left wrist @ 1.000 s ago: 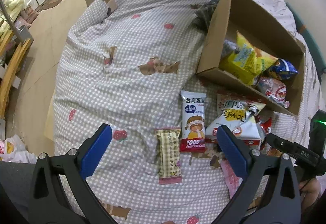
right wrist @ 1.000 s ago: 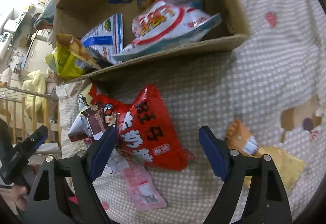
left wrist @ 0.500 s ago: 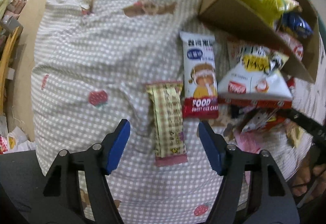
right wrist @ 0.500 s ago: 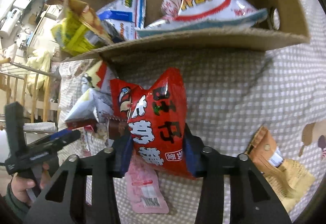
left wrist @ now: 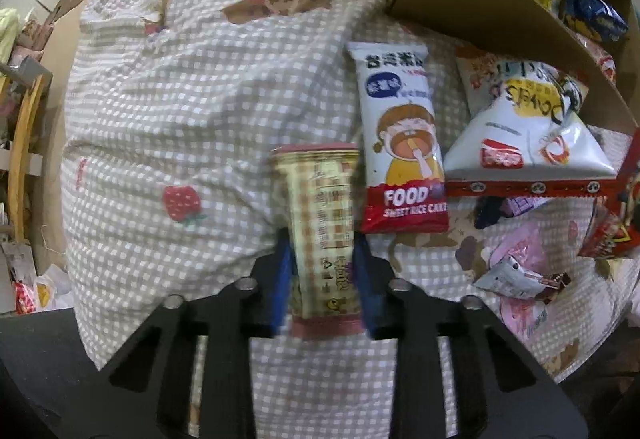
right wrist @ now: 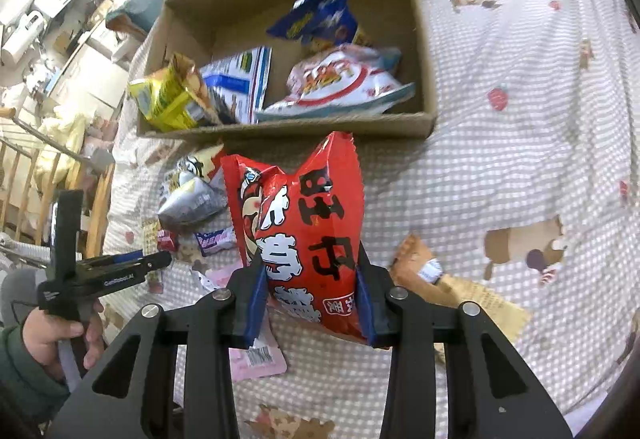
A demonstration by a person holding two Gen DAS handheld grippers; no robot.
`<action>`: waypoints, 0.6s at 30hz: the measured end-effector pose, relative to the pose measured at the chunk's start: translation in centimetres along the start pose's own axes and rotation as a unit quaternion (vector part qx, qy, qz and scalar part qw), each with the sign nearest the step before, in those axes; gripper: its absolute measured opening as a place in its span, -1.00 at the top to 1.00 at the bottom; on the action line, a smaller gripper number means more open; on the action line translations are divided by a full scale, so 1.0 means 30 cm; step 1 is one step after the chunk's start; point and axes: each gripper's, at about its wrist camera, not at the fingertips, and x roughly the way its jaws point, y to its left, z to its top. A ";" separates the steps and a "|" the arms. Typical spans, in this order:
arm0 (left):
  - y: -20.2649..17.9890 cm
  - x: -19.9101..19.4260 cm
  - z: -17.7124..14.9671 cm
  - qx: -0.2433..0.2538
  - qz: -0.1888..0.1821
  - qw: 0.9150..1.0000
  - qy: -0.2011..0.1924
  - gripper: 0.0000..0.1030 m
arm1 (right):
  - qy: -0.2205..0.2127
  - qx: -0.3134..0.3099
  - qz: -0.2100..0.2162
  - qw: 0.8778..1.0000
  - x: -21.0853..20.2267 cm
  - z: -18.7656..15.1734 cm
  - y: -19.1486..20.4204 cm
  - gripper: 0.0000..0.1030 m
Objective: Organize snacks
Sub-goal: 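Carry the red packet and wafer bar over the box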
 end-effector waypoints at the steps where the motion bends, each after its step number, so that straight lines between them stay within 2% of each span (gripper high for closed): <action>1: 0.004 -0.008 0.000 -0.001 -0.003 1.000 -0.002 0.56 | -0.001 0.005 0.008 1.000 -0.004 0.001 0.003 0.24; 11: 0.052 -0.128 -0.035 0.006 -0.003 0.998 -0.057 0.56 | -0.019 0.000 0.045 0.999 -0.046 0.008 0.035 0.24; 18: 0.072 -0.289 -0.073 0.000 0.000 0.992 -0.126 0.56 | -0.062 0.006 0.074 0.995 -0.127 0.033 0.035 0.24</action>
